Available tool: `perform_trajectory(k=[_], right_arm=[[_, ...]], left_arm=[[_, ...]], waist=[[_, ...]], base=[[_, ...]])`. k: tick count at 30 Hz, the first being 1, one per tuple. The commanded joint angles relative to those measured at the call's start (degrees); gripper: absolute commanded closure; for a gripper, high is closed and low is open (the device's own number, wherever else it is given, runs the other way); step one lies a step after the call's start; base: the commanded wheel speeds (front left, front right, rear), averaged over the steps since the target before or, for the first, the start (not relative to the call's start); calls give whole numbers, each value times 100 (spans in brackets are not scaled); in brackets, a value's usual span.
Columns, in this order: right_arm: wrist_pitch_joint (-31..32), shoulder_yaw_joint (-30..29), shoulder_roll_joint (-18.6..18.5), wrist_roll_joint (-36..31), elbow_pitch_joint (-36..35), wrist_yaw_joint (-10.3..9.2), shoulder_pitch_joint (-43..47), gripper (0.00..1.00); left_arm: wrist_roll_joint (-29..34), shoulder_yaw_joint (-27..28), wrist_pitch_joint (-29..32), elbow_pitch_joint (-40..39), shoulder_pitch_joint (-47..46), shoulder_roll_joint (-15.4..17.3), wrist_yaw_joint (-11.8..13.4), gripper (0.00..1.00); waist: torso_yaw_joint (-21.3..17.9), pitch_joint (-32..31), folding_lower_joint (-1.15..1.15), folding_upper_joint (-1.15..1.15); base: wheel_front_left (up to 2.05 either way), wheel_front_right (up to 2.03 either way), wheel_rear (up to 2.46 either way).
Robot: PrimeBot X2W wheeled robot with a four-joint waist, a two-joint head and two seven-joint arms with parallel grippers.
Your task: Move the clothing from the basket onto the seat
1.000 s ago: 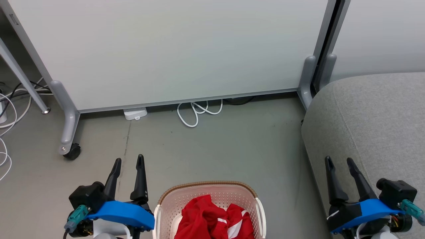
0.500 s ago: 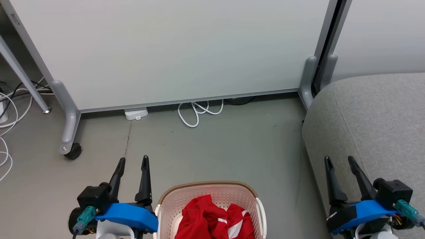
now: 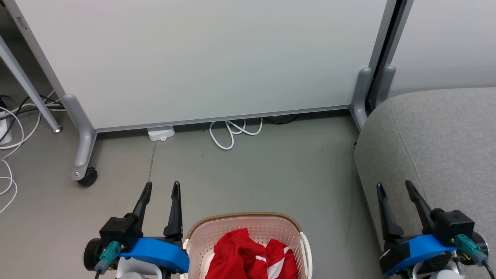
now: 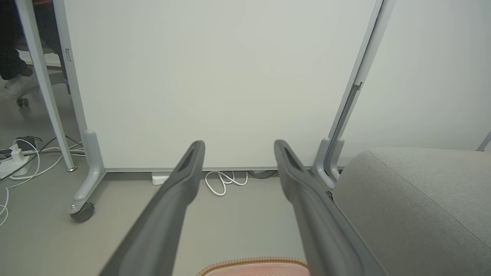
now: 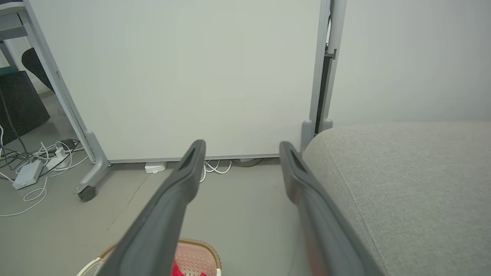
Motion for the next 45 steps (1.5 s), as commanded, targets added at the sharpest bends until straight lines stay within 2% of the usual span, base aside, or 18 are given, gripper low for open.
perform_trajectory(k=[1, 5, 22, 31, 45], right_arm=[[-44, -8, -34, -120, -12, 10, -39, 0], [-76, 4, -35, -292, -19, 7, -59, 0], [-33, 35, -32, -219, -86, 7, -81, 0], [-33, 161, -30, -235, -309, 6, -377, 0], [-186, 440, -24, -102, -501, 6, -1174, 0]], left_arm=[[104, -37, -49, 12, -105, -3, -15, 0], [231, -61, -89, 36, -96, -5, -5, 0], [81, -106, -84, 109, -113, -7, 4, 0], [162, -142, -79, 589, -598, 15, -3, 0], [146, -342, -67, 2111, -1876, 325, -130, 0]], waist=[[3, -1, 0, 0], [6, -1, 0, 0], [-54, 129, 0, 0], [-319, 917, 0, 0], [-951, 2686, 0, 0]], base=[[0, 0, 0], [0, 0, 0], [0, 0, 0], [0, 0, 0], [0, 0, 0]])
